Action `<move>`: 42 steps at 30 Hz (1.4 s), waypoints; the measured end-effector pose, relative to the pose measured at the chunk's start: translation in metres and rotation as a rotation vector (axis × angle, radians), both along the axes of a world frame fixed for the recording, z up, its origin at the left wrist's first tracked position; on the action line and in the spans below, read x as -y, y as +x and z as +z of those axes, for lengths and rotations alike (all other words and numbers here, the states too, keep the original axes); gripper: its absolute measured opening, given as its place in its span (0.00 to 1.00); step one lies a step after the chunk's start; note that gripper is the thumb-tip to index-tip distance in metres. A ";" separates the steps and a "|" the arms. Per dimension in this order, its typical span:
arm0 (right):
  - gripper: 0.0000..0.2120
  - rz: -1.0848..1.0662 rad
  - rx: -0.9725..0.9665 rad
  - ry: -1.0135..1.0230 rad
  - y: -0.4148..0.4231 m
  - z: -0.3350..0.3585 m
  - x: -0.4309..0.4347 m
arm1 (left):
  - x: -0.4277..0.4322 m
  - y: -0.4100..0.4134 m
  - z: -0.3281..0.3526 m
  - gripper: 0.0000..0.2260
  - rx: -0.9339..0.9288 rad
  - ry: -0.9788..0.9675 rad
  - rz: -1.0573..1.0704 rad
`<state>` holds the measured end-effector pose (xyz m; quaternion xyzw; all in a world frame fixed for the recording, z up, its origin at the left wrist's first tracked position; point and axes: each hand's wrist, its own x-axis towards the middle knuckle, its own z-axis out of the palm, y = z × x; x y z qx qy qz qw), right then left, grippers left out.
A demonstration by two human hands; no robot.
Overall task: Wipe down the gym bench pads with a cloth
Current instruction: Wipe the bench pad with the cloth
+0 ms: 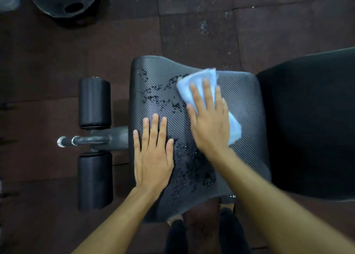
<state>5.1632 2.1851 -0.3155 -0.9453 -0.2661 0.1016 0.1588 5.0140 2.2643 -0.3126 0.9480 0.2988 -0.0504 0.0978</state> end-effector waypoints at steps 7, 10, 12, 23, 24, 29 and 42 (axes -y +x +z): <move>0.26 -0.085 -0.051 -0.121 -0.060 0.003 0.100 | 0.001 -0.001 -0.001 0.25 0.008 -0.005 0.002; 0.25 -0.166 -0.028 -0.104 -0.010 -0.004 0.076 | 0.003 -0.001 -0.003 0.25 0.024 0.002 0.010; 0.25 -0.186 -0.019 -0.065 0.009 -0.005 0.040 | 0.003 -0.001 -0.004 0.25 0.045 0.000 0.014; 0.25 0.053 -0.064 -0.126 -0.108 0.006 0.135 | 0.003 -0.004 -0.006 0.24 0.135 -0.040 0.067; 0.25 0.017 -0.063 -0.152 -0.097 0.005 0.142 | 0.003 -0.004 -0.006 0.24 0.145 -0.038 0.065; 0.24 -0.168 -0.062 -0.091 -0.054 0.004 0.071 | 0.003 -0.004 -0.008 0.23 0.228 -0.062 0.081; 0.23 -0.095 -0.317 0.246 -0.054 0.031 0.105 | 0.073 0.006 0.031 0.21 0.362 -0.157 0.154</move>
